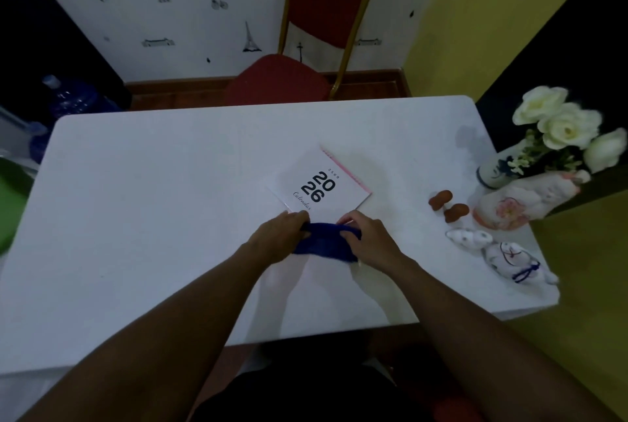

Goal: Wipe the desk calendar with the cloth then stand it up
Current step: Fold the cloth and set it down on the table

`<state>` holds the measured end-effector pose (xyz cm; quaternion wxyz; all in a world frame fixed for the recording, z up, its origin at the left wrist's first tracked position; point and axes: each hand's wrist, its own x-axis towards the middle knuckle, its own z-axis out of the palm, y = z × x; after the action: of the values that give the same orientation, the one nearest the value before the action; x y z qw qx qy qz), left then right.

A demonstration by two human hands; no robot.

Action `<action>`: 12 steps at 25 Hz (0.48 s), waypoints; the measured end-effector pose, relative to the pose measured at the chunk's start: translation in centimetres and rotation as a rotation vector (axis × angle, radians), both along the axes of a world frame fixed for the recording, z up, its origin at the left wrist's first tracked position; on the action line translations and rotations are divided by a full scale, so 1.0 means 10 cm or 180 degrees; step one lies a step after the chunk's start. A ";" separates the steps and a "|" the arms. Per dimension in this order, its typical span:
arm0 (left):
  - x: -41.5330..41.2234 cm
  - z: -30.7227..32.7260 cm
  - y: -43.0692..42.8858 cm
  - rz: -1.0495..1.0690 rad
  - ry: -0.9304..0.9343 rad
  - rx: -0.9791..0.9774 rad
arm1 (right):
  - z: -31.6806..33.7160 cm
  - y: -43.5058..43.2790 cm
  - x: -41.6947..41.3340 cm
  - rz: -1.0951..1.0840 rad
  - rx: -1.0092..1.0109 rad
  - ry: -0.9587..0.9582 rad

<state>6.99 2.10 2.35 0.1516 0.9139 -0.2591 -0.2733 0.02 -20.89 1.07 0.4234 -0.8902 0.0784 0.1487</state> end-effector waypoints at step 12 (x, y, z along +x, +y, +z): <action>-1.08 -0.30 0.44 -0.0698 0.0210 0.0167 | -0.44 0.14 -1.13 0.1218 -0.0935 -0.0838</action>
<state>-3.79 6.48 -0.66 0.1053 0.8742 -0.3452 -0.3248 -11.31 -19.45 -3.36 0.2605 -0.9524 -0.1261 0.0960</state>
